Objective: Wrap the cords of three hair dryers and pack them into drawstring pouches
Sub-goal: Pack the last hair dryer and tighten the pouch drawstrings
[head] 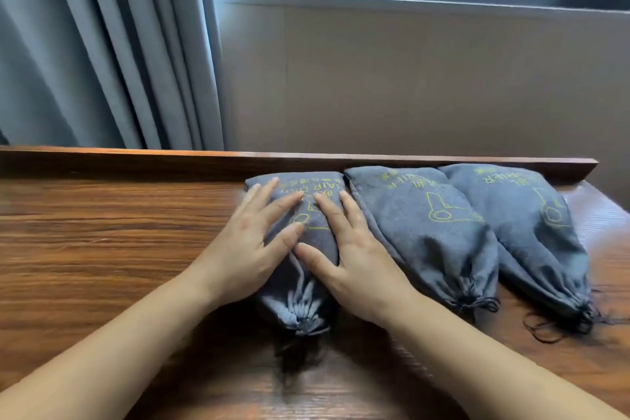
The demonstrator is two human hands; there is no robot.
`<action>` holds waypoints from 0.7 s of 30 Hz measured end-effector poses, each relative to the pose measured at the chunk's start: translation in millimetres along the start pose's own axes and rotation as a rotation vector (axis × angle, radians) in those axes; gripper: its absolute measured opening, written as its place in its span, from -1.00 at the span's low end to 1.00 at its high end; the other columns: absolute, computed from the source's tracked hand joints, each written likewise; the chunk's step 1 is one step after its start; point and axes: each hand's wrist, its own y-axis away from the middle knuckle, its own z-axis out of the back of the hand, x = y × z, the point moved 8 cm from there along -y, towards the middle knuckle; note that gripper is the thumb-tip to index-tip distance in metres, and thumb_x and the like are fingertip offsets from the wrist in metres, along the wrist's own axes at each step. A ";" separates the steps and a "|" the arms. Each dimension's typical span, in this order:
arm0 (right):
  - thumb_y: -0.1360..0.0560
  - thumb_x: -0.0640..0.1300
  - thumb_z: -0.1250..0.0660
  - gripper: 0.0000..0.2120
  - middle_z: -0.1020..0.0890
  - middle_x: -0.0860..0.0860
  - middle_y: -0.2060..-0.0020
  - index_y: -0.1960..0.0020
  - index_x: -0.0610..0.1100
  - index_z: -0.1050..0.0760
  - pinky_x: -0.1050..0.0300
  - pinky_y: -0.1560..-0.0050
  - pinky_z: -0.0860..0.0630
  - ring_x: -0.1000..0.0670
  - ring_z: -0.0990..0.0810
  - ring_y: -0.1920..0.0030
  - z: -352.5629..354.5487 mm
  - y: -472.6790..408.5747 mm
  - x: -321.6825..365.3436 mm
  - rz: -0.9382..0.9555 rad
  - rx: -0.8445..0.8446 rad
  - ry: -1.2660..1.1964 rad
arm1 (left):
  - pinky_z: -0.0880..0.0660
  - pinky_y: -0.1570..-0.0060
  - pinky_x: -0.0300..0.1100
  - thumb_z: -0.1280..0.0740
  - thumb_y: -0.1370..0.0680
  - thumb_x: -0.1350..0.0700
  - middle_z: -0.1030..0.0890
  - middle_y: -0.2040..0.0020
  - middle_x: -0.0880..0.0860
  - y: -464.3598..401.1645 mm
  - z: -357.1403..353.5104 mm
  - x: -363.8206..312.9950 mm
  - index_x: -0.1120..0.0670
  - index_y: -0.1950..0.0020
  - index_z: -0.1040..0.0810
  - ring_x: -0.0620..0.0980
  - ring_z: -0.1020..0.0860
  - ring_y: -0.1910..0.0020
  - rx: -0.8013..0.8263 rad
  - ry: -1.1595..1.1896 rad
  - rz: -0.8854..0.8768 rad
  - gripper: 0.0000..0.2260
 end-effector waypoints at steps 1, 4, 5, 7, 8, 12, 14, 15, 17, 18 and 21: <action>-0.47 0.37 -0.19 -0.28 0.12 0.09 -0.61 -0.55 0.29 0.00 0.32 -0.43 -0.01 0.15 0.07 -0.58 -1.6 -8.1 -0.7 0.002 0.019 -0.010 | 0.17 -0.43 -0.41 -0.03 -0.42 -0.40 -0.03 -0.61 -0.16 -9.5 -4.8 2.5 -0.44 -0.38 -0.24 -0.28 0.11 -0.56 0.044 0.002 0.001 -0.49; -0.47 0.32 -0.14 -0.34 0.18 0.16 -0.60 -0.52 0.27 -0.04 0.32 -0.42 -0.04 0.19 0.07 -0.54 -6.9 -21.7 -5.4 0.004 0.048 -0.045 | 0.12 -0.45 -0.42 -0.06 -0.47 -0.35 -0.01 -0.59 -0.26 -23.4 -9.6 9.1 -0.44 -0.39 -0.27 -0.37 0.07 -0.54 0.095 0.033 -0.009 -0.53; -0.46 0.34 -0.11 -0.34 0.22 0.19 -0.58 -0.52 0.28 -0.02 0.32 -0.42 -0.05 0.21 0.09 -0.54 -8.0 -23.5 -7.6 0.001 0.056 -0.051 | 0.09 -0.48 -0.36 -0.08 -0.49 -0.32 0.00 -0.59 -0.28 -25.2 -9.5 10.2 -0.40 -0.42 -0.28 -0.35 0.07 -0.54 0.106 0.050 -0.016 -0.53; -0.46 0.36 -0.07 -0.32 0.31 0.24 -0.55 -0.52 0.28 0.03 0.36 -0.42 -0.03 0.32 0.14 -0.53 -9.1 -25.7 -10.6 -0.012 0.074 -0.041 | 0.04 -0.51 -0.27 -0.11 -0.53 -0.26 0.01 -0.59 -0.29 -27.3 -10.0 11.9 -0.32 -0.47 -0.29 -0.29 0.07 -0.57 0.143 0.059 -0.015 -0.52; -0.46 0.36 -0.08 -0.31 0.33 0.25 -0.54 -0.53 0.27 0.04 0.42 -0.41 0.01 0.38 0.18 -0.50 -8.5 -26.7 -11.0 -0.015 0.086 -0.034 | 0.02 -0.53 -0.26 -0.13 -0.55 -0.23 0.01 -0.60 -0.28 -28.3 -10.2 11.2 -0.28 -0.49 -0.29 -0.25 0.07 -0.58 0.155 0.052 -0.019 -0.51; -0.51 0.31 -0.14 -0.30 0.35 0.18 -0.55 -0.57 0.22 0.04 0.40 -0.45 -0.02 0.26 0.15 -0.56 -0.2 -34.3 -9.5 -0.033 0.153 -0.026 | -0.03 -0.54 -0.09 -0.15 -0.57 -0.20 0.03 -0.62 -0.20 -33.5 -9.9 8.4 -0.19 -0.53 -0.28 -0.12 0.07 -0.61 0.177 0.011 0.014 -0.49; -0.52 0.31 -0.15 -0.28 0.38 0.18 -0.54 -0.57 0.23 0.10 0.22 -0.50 -0.15 0.14 0.07 -0.59 5.9 -37.9 -9.1 -0.086 0.234 0.006 | -0.06 -0.50 -0.01 -0.14 -0.57 -0.20 0.05 -0.63 -0.16 -35.4 -9.2 7.5 -0.18 -0.55 -0.26 -0.09 0.08 -0.61 0.192 -0.016 0.058 -0.48; -0.52 0.32 -0.14 -0.26 0.38 0.17 -0.55 -0.57 0.24 0.12 0.12 -0.53 -0.16 0.10 0.07 -0.60 10.0 -38.6 -8.5 -0.106 0.282 0.037 | -0.08 -0.49 0.01 -0.14 -0.58 -0.21 0.05 -0.63 -0.14 -34.5 -8.5 5.1 -0.19 -0.55 -0.24 -0.07 0.09 -0.61 0.194 -0.029 0.081 -0.47; -0.50 0.39 -0.11 -0.25 0.27 0.12 -0.59 -0.58 0.26 0.12 -0.06 -0.57 -0.04 0.03 0.14 -0.60 26.0 -41.2 -7.1 -0.124 0.336 0.122 | -0.08 -0.48 0.02 -0.11 -0.57 -0.30 0.09 -0.64 -0.10 -30.3 -5.8 -1.0 -0.28 -0.55 -0.16 -0.03 0.10 -0.62 0.203 -0.046 0.152 -0.45; -0.50 0.41 -0.09 -0.27 0.16 0.09 -0.61 -0.58 0.26 0.06 -0.12 -0.57 0.02 -0.01 0.15 -0.61 39.6 -42.8 -8.0 -0.135 0.320 0.175 | -0.07 -0.47 0.00 -0.07 -0.54 -0.38 0.12 -0.64 -0.10 -26.1 -4.6 -3.7 -0.34 -0.55 -0.11 -0.01 0.10 -0.62 0.210 -0.057 0.201 -0.43; -0.50 0.37 -0.13 -0.36 -0.23 -0.04 -0.56 -0.52 0.15 -0.26 -0.29 -0.50 -0.07 -0.19 -0.08 -0.58 89.0 -47.1 -25.6 -0.248 0.214 0.393 | -0.03 -0.49 -0.07 -0.16 -0.39 -0.52 0.34 -0.59 -0.13 -15.7 -0.2 -13.3 -0.46 -0.51 0.06 0.03 0.17 -0.61 0.282 -0.078 0.340 -0.25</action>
